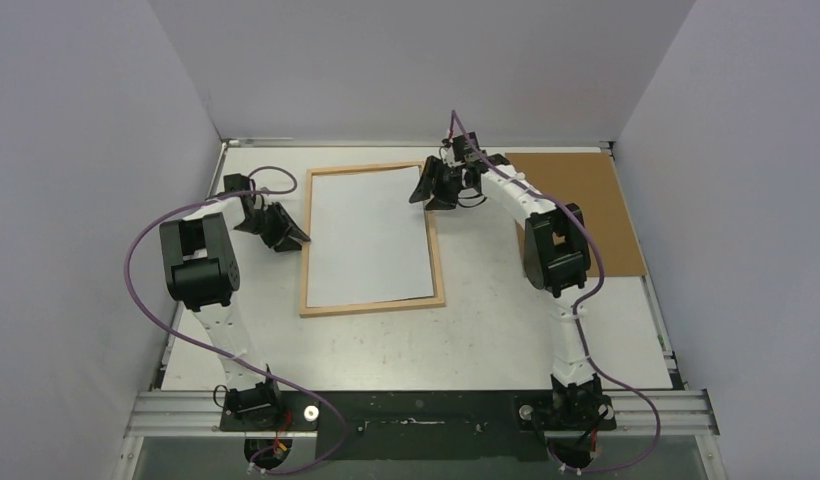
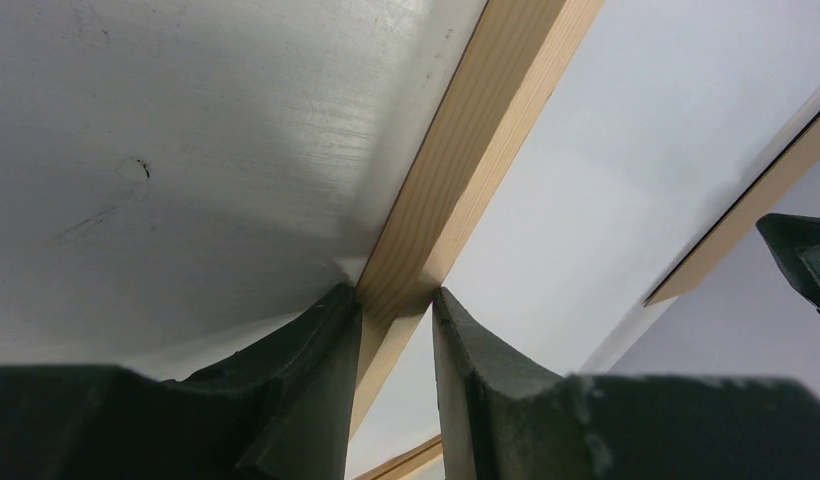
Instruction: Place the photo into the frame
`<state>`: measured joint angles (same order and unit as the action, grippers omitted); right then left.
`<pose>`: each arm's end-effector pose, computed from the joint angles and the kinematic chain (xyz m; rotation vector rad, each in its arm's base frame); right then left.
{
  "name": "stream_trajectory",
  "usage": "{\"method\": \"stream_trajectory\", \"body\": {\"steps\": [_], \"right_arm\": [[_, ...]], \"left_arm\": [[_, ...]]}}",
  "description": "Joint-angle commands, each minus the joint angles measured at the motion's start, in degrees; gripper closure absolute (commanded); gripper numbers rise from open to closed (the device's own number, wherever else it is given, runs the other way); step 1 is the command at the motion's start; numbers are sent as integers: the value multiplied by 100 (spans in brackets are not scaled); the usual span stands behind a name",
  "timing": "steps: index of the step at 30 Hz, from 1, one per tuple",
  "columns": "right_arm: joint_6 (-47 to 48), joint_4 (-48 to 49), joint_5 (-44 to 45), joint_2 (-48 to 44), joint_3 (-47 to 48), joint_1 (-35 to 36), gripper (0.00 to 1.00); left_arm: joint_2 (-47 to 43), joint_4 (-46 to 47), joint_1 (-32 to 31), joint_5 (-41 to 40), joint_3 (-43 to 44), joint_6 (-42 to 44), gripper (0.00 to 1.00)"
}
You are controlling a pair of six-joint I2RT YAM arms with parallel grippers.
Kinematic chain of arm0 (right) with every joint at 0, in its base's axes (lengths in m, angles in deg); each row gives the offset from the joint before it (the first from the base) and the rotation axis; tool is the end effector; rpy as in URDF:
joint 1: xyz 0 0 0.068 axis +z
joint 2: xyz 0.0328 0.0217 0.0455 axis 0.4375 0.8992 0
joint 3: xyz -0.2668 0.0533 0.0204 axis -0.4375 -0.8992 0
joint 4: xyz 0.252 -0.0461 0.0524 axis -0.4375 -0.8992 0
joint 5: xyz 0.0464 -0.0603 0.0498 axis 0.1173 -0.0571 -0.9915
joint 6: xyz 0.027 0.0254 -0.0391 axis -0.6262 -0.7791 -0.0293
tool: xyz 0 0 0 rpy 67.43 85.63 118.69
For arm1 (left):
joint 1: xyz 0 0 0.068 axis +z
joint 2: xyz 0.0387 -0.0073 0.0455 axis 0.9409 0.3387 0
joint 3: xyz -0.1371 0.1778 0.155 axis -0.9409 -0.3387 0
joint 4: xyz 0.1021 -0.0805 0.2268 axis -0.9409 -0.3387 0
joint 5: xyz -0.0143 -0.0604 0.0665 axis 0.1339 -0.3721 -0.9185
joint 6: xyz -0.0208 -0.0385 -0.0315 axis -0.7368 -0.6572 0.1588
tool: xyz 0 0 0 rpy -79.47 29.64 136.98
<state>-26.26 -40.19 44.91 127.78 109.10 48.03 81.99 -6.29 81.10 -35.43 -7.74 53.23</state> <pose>0.4682 0.2103 0.1983 0.0914 2.6234 1.1078 0.3983 0.0581 0.1376 -0.8302 2.6886 -0.8325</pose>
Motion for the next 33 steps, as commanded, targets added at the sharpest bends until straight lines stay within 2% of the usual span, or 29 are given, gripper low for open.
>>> {"method": "stream_trajectory", "body": {"steps": [1, 5, 12, 18, 26, 33], "right_arm": [[148, 54, 479, -653, -170, -117, 50], [293, 29, 1007, -1036, -319, -261, 51], [705, -337, 1747, -1403, -392, -668, 50], [1085, -547, 1741, -1457, -388, -681, 45], [1137, -433, 1705, -1313, -402, -487, 40], [1305, -496, 1881, -852, 56, -143, 33]], "left_arm": [[28, -192, -25, -102, 244, 139, 69], [1, -462, -26, -63, 497, 415, 68], [-86, -875, -15, -49, 870, 729, 58], [-149, -893, -17, 66, 1063, 769, 50], [199, -590, -65, -41, 1438, 642, 49], [220, -258, -199, -281, 1188, 432, 47]]}}
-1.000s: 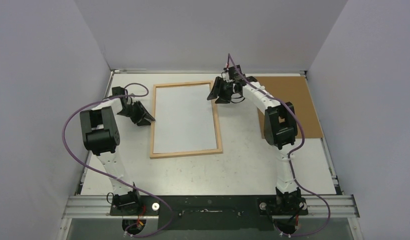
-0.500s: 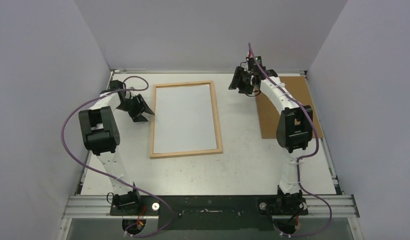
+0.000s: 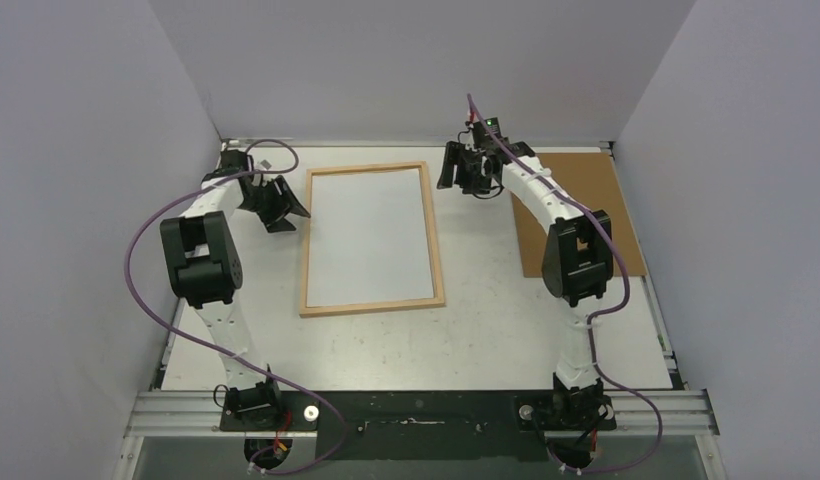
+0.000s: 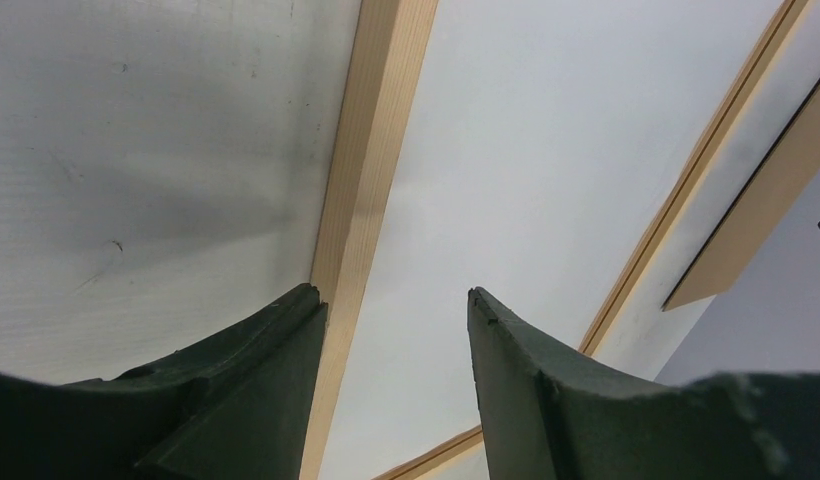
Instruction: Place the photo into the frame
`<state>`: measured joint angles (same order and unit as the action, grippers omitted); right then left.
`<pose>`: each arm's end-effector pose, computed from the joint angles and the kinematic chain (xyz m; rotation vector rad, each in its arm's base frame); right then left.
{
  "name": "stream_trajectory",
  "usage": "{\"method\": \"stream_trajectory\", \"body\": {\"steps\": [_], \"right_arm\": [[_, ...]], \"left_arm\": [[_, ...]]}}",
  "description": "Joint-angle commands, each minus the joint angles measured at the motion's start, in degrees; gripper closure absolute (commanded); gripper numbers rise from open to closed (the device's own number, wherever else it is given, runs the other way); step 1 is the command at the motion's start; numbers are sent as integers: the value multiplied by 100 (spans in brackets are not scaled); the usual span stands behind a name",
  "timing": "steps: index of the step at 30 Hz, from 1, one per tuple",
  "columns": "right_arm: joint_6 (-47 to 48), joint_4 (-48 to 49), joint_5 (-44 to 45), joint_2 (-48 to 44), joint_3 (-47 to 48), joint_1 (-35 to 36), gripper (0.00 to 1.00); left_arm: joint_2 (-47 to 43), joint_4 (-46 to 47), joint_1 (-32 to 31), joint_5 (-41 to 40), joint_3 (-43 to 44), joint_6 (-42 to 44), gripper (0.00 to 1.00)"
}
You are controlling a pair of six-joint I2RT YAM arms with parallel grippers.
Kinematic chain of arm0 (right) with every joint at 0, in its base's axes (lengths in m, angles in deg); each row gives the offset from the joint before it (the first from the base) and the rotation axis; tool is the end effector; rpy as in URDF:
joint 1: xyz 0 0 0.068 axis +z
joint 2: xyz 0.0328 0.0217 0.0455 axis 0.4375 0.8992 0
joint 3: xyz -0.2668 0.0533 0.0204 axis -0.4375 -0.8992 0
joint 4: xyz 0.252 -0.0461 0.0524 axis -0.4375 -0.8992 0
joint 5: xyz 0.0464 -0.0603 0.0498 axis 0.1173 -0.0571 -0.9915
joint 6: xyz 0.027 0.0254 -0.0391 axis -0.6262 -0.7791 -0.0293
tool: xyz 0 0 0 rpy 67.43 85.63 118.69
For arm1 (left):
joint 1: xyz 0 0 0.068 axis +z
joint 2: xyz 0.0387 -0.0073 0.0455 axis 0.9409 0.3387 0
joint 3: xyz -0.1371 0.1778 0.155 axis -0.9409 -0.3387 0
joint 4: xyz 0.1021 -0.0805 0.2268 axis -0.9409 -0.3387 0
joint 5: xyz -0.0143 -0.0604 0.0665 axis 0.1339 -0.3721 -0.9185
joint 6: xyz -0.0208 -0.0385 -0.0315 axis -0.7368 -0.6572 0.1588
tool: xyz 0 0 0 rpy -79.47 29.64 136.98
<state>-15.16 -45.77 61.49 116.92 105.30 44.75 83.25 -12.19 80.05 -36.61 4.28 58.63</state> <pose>0.4507 0.1635 0.2578 0.0437 2.5180 0.6705 0.4287 0.0566 0.1818 -0.6289 2.6463 -0.7762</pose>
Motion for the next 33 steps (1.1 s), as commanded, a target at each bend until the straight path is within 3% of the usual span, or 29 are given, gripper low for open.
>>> {"method": "stream_trajectory", "body": {"steps": [1, 9, 14, 18, 20, 21, 28, 33], "right_arm": [[231, 22, 345, 310, 549, 238, 32], [584, -292, 1174, 399, 838, 294, 31], [830, -561, 1660, 168, 646, -168, 32], [914, -837, 2006, 49, 515, -734, 27], [855, -908, 2265, -43, 380, -1018, 19], [851, -912, 2383, -90, 301, -1159, 17], [949, -1162, 2939, -113, -20, -2070, 10], [1136, -770, 2851, -233, -383, -2687, 3]], "left_arm": [[84, 332, -97, -246, -47, -126, 47], [-499, 349, -97, -487, -263, -123, 47], [-1064, 117, -76, -746, -316, 100, 43], [-1464, -95, 41, -1199, -489, 290, 27], [-1755, 47, 175, -1335, -721, 285, 6], [-1918, 199, 255, -1356, -871, 270, 3], [-2415, 507, 667, -1219, -1145, 161, 3], [-2456, 625, 638, -698, -1080, 11, 10]]}}
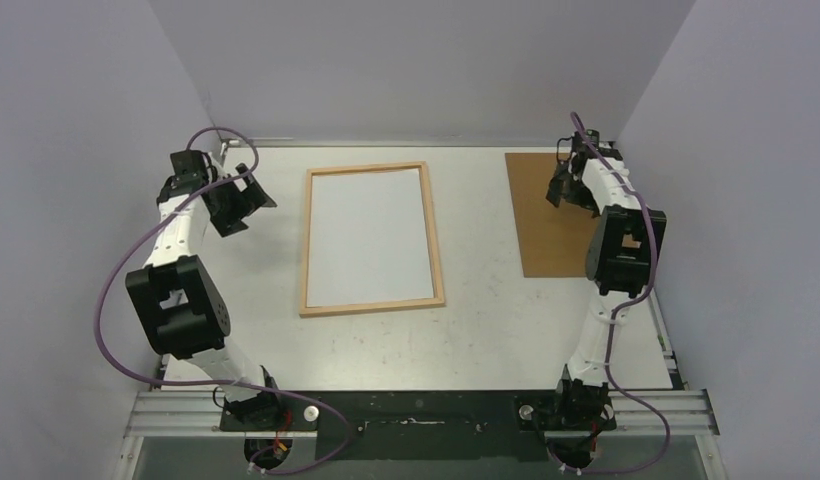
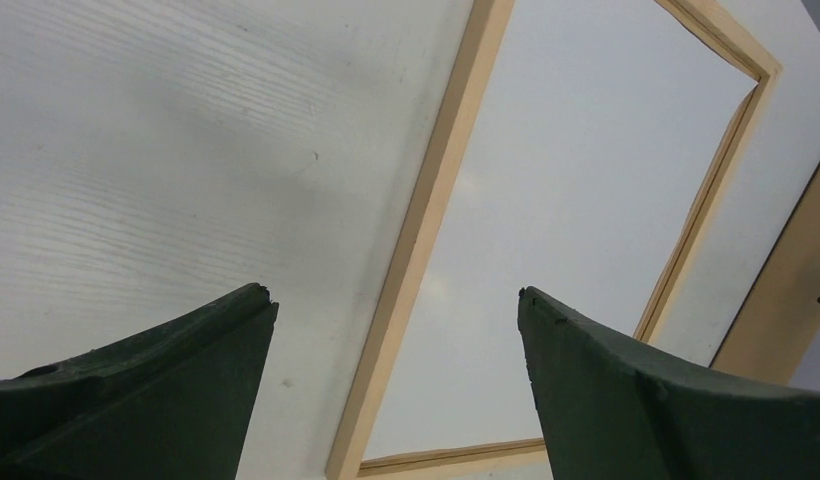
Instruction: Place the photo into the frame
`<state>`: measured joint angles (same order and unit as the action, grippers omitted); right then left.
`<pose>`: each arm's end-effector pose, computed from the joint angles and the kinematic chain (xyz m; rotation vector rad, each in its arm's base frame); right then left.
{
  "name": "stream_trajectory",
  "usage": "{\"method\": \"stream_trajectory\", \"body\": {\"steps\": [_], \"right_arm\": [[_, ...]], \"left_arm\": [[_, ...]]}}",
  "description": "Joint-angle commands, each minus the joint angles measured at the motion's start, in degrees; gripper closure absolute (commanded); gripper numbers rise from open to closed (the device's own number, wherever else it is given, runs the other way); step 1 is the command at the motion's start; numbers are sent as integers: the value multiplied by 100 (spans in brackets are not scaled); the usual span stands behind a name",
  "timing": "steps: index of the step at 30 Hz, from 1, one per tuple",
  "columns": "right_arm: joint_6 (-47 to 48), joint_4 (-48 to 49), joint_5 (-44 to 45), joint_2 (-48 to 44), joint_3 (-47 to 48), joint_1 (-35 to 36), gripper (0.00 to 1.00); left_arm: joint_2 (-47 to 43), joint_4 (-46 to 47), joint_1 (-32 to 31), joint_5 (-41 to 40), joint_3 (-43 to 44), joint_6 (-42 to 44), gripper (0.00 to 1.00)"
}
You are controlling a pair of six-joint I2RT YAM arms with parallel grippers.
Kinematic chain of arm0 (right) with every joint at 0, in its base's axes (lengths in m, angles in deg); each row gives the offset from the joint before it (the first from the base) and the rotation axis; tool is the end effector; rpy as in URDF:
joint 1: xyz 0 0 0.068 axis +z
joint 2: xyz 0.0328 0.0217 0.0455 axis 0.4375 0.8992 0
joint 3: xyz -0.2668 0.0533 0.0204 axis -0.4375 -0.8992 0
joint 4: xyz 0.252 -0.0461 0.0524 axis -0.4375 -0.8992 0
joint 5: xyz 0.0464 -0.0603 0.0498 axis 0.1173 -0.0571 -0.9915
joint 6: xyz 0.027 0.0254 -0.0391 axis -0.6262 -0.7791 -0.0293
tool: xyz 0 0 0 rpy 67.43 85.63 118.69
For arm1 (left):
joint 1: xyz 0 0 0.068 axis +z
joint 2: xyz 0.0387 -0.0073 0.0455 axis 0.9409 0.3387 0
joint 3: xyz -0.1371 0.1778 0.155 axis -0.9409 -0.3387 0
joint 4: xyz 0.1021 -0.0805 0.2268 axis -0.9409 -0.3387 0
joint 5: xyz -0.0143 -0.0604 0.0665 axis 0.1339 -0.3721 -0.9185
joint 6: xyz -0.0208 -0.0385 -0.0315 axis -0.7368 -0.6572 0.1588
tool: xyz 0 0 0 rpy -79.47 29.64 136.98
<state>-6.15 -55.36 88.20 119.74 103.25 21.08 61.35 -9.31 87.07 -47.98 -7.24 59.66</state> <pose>0.4647 -0.0465 0.2140 0.5759 2.6077 -0.1924 0.3549 0.0960 0.2675 -0.7075 2.4064 -0.4386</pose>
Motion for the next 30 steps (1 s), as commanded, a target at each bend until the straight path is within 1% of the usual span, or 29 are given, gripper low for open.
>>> {"method": "stream_trajectory", "body": {"steps": [1, 2, 4, 7, 10, 11, 13, 14, 17, 20, 22, 25, 30], "right_arm": [[302, 184, 81, -470, -159, -409, 2], [391, 146, -33, -425, -118, -470, 2], [538, 115, -168, -346, -101, -529, 1], [526, 116, -387, -239, -136, -585, 1], [413, 63, -749, -111, -145, -650, 1], [381, 57, -858, -83, -175, -668, 1], [270, 60, -1007, -46, -249, -714, 1], [227, 56, -1064, -37, -295, -750, 1], [23, 96, -1639, -24, -508, -898, 2], [-133, 158, -2032, -32, -796, -984, 2], [-160, 139, -2065, -45, -972, -990, 3], [-264, 104, -2082, -107, -1222, -965, 3], [-363, 52, -2029, -213, -1560, -737, 4]], "left_arm": [[-248, 317, -80, 494, 110, -130, 11], [-231, 299, -105, 548, 148, -151, 11], [-193, 213, -201, 369, 239, -326, 12], [-95, 214, -387, 416, 340, -541, 12], [-40, 357, -712, 426, 447, -660, 11], [-73, 520, -849, 407, 424, -701, 10], [-157, 880, -1172, 375, 373, -848, 3], [-172, 1011, -1288, 440, 394, -920, 3], [-68, 1321, -1553, 843, 471, -1172, 3], [-49, 2095, -1869, 1242, 255, -1393, 3], [-44, 2504, -2082, 1325, 133, -1582, 3], [203, 2842, -2480, 1531, 181, -1833, 3], [857, 2904, -3355, 1392, 605, -1941, 3]]}}
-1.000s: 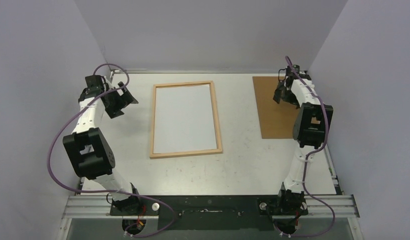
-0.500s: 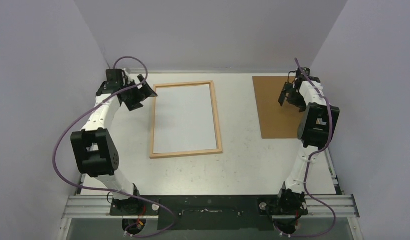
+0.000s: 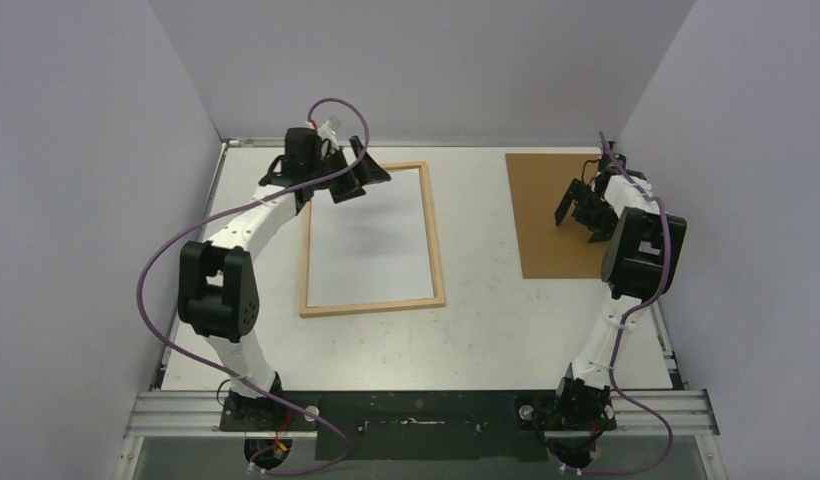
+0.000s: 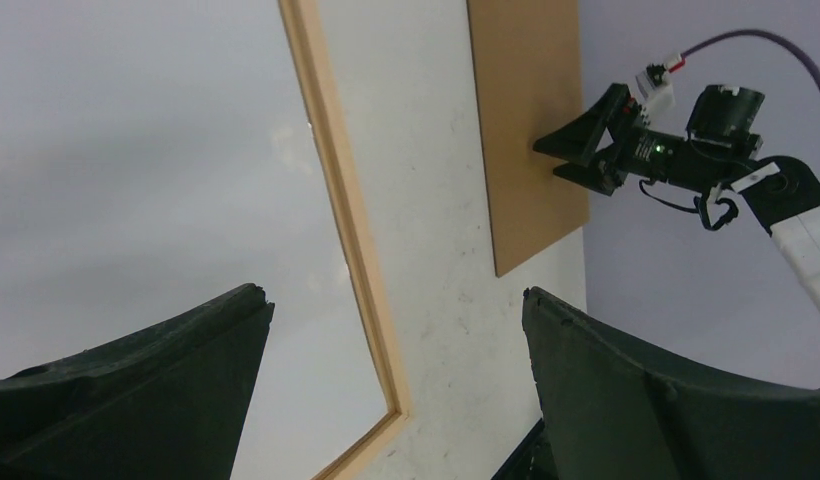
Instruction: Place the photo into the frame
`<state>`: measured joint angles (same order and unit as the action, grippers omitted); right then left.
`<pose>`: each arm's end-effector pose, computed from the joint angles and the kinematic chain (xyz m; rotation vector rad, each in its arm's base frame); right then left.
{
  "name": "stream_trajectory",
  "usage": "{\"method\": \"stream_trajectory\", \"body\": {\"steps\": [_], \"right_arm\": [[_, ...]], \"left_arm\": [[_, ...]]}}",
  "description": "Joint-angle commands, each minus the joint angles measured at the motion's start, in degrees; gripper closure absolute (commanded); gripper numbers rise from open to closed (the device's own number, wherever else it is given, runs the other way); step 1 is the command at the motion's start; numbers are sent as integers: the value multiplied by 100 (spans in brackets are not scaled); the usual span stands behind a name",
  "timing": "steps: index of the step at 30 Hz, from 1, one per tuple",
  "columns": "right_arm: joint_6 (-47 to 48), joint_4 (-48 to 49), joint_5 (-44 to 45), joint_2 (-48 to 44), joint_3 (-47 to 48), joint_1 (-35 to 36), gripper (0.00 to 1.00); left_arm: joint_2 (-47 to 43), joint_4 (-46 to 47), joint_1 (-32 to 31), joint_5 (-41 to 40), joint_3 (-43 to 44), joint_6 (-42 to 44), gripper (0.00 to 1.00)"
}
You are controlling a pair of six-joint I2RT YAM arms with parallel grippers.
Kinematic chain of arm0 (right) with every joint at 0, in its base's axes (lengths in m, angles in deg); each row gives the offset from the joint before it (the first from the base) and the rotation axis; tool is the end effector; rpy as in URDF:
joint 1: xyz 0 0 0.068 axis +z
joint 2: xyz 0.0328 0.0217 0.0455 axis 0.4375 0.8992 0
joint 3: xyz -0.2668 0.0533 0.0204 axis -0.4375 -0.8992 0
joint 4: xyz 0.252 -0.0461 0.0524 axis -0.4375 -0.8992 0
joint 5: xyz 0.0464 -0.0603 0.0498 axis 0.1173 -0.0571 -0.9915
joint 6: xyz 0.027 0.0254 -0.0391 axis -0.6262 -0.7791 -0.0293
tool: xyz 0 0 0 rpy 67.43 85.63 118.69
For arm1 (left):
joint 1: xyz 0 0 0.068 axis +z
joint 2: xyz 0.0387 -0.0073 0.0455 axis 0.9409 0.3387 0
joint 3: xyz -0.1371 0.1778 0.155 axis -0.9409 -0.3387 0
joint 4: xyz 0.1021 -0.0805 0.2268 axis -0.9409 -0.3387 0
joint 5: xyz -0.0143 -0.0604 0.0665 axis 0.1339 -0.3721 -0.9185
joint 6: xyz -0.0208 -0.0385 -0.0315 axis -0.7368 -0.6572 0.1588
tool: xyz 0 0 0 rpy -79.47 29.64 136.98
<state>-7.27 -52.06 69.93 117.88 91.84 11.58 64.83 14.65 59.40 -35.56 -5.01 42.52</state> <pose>0.4294 -0.1055 0.1723 0.7667 2.6951 0.1917 0.3985 -0.0945 0.2922 -0.2093 2.2233 -1.0668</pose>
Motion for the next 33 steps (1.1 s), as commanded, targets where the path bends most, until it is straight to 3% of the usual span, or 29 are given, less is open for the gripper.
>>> {"method": "stream_trajectory", "body": {"steps": [1, 13, 21, 27, 33], "right_arm": [[-287, -284, -215, -43, -486, 272, 5], [-747, -247, -252, -608, -1167, 762, 7], [-878, -220, -541, -859, -1117, 911, 8], [-847, -362, 543, -1187, -516, 793, 8], [-1063, -45, 1676, -1473, -544, 302, 5]], "left_arm": [[679, 568, -750, 176, 490, -279, 3], [2517, -377, -2004, 181, 2401, -689, 22], [3678, -2175, -2663, -515, 4146, -179, 31], [4252, -3201, -2952, -1062, 5196, -186, 34], [4382, -2792, -3040, -699, 4913, -525, 35]]}}
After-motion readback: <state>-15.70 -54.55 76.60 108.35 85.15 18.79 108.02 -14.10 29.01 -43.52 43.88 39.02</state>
